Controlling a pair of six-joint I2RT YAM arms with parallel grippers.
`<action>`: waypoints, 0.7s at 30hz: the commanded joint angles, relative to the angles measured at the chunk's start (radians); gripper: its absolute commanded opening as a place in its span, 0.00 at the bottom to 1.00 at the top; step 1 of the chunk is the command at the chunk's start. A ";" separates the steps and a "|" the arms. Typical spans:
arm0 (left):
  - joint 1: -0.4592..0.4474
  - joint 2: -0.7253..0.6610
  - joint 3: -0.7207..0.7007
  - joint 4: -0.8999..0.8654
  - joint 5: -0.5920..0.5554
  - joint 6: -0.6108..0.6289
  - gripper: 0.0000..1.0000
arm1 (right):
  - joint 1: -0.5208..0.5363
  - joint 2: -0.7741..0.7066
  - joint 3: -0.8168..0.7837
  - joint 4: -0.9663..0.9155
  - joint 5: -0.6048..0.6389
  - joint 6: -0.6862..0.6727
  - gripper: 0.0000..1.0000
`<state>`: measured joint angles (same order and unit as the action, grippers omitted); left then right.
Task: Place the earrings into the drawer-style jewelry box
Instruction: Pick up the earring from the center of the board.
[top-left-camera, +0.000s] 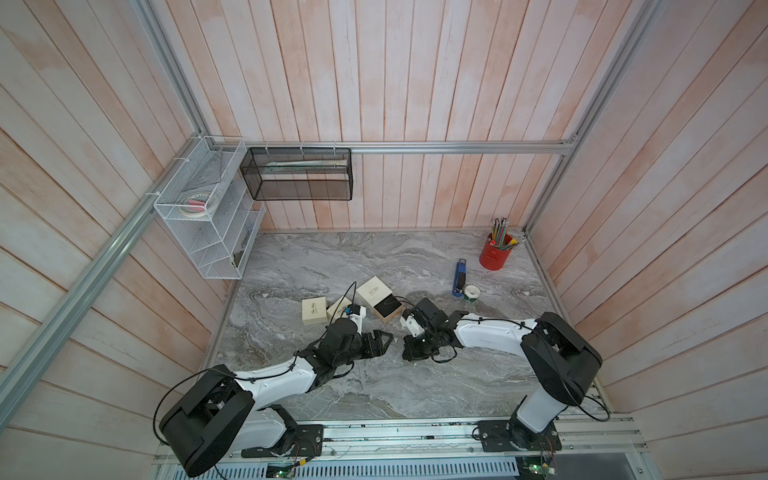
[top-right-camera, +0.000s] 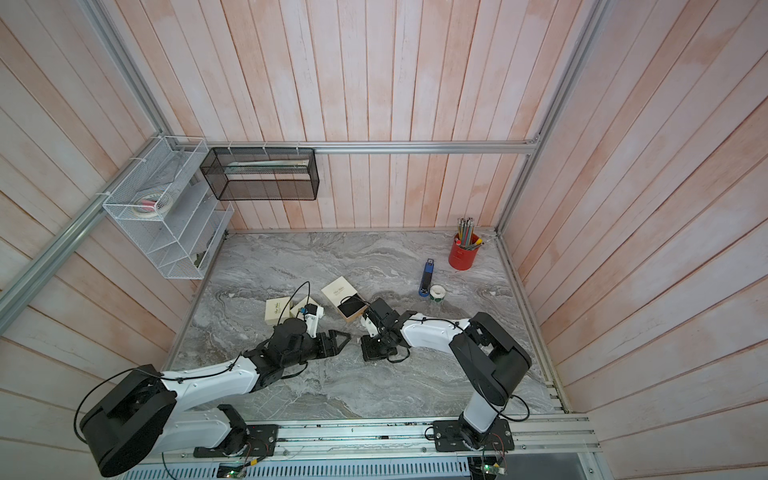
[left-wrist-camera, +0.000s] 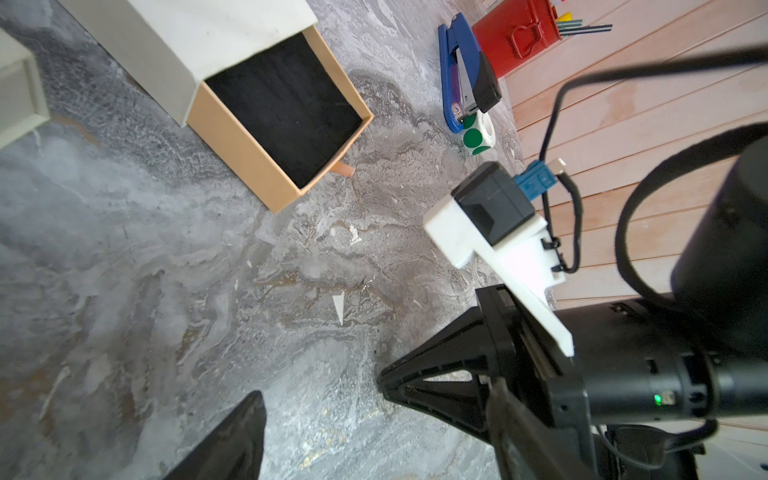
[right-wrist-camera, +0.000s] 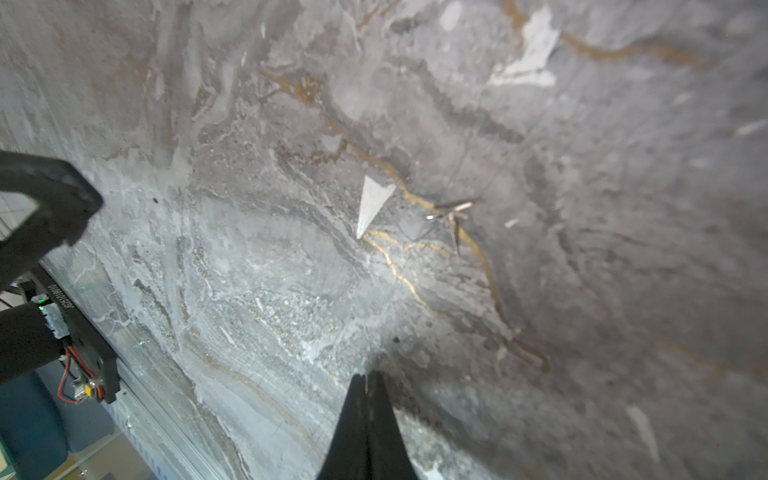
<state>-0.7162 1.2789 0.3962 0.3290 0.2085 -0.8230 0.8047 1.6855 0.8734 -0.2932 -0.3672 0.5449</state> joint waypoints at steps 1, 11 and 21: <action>0.006 -0.016 0.002 -0.012 -0.003 0.021 0.84 | 0.008 -0.028 -0.003 -0.033 0.005 -0.013 0.00; 0.105 -0.001 0.095 -0.057 0.038 0.099 0.84 | -0.076 -0.106 0.015 0.024 -0.046 0.020 0.00; 0.265 0.140 0.299 -0.136 0.113 0.250 0.85 | -0.268 -0.123 0.017 0.280 -0.192 0.165 0.00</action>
<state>-0.4820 1.3754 0.6415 0.2398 0.2825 -0.6548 0.5678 1.5593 0.8753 -0.1253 -0.4931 0.6411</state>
